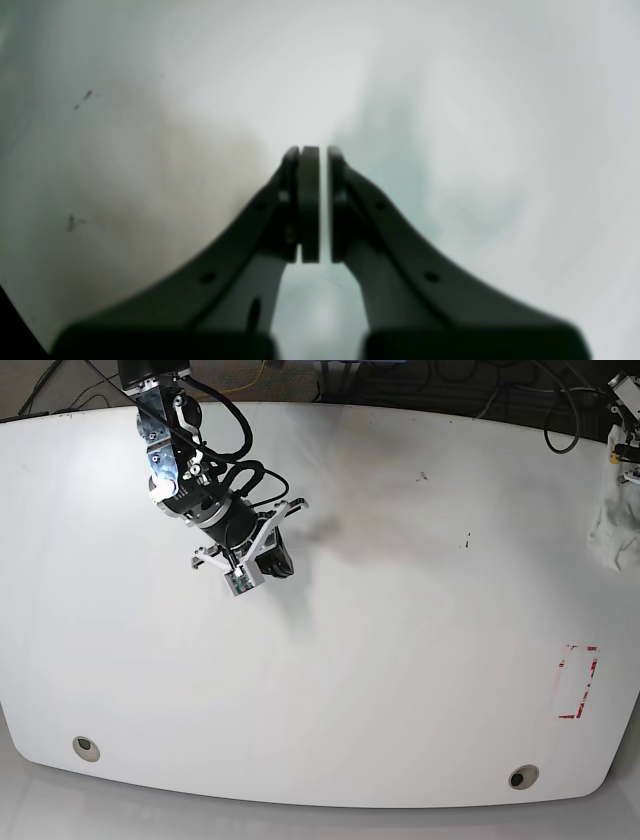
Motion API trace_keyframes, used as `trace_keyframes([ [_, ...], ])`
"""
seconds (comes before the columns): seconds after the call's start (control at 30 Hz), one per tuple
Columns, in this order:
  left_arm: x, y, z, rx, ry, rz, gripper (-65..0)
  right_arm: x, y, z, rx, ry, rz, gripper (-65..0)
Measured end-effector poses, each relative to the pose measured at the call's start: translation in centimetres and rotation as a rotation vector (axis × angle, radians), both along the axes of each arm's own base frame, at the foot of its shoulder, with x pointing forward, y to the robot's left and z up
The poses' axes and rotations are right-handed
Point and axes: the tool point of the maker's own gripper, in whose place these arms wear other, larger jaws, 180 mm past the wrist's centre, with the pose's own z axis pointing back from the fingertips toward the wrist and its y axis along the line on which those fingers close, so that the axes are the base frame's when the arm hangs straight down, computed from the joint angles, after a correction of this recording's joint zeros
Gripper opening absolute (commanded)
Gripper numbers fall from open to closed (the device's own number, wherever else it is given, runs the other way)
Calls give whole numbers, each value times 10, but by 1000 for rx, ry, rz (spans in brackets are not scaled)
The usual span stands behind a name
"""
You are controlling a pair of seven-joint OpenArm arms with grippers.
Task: Layout the t-shirt on the table in an organized manner, then fold the t-shirt properly
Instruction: 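Hold the bundle at the table edge with the left gripper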
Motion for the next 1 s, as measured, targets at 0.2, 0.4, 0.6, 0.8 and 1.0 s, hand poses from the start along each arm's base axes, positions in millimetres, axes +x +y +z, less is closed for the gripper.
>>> trace_keyframes([
  [0.2,9,-3,0,-10,-22,-4,-503,-5,2,-3,-10,4,35,-632],
  [0.4,21,-5,2,-26,-31,8,-503,-9,3,-5,-11,10,45,-632],
  [0.6,33,-10,1,-57,-34,8,-503,-11,3,-7,-12,17,46,-632],
  [0.8,34,-11,14,-35,-30,-8,-501,-10,3,-6,-11,15,46,-632],
  [1.0,52,-13,56,52,-94,-49,-498,-9,3,-5,-12,11,46,-632],
])
